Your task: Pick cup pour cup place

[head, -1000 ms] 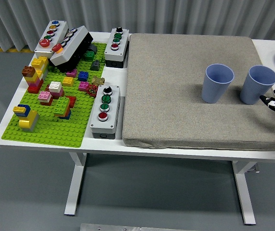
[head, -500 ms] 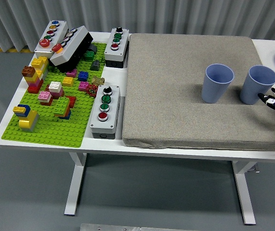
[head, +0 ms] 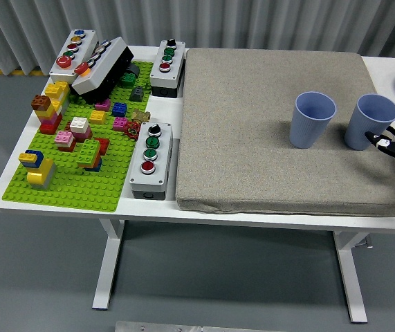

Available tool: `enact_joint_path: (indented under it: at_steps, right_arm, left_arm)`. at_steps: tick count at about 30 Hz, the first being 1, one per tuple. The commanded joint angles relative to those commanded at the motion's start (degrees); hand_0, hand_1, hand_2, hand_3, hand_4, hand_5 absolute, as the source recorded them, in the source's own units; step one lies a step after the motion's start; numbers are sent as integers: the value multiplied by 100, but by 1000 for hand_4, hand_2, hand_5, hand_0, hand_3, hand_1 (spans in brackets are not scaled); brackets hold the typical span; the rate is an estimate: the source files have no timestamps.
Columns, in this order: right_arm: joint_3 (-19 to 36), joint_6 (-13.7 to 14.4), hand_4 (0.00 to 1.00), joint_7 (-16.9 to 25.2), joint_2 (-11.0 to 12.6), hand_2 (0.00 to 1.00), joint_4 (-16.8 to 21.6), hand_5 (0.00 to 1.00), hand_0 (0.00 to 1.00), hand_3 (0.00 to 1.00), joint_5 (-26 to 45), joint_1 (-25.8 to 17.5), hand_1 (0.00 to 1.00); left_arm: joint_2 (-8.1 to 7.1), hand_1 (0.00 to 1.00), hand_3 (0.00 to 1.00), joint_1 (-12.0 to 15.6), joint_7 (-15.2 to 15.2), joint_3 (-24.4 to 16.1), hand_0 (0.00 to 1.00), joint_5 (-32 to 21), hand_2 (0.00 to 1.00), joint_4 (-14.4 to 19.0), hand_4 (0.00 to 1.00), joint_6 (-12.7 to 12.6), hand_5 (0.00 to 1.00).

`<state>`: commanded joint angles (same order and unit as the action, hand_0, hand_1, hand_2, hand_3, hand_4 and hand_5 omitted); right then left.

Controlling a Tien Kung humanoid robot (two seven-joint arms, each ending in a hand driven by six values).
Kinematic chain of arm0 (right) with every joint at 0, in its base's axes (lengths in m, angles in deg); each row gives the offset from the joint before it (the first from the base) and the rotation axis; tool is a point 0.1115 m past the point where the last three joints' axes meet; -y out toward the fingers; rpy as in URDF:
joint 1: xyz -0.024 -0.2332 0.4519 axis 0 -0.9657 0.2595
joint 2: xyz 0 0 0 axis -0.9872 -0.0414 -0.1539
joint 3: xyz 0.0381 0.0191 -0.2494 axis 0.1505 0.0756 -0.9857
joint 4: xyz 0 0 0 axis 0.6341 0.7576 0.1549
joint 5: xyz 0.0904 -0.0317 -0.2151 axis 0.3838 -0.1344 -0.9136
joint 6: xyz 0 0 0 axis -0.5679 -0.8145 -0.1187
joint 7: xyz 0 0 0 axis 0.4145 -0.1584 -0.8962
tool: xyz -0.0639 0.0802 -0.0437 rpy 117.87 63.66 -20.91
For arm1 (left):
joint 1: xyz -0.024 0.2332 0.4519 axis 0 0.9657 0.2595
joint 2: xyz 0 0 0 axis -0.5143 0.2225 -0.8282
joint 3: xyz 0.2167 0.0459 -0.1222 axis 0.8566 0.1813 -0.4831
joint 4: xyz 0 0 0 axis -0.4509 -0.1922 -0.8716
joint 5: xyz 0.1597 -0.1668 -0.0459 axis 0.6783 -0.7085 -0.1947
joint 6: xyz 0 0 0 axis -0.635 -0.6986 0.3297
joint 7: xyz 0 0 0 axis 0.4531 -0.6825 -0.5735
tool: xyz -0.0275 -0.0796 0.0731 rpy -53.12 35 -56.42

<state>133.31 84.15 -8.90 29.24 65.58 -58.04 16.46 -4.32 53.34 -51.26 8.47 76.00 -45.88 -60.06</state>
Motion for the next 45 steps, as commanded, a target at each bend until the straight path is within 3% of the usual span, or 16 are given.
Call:
enact_joint_path:
  at_steps: [45]
  right_arm:
    - [-191,-66,873,-47,-86,998,-336,180,890,998,-13,323,924]
  left_arm:
    - [-10,848,816,-36,7,-33,877,73,928,4,641,3,884]
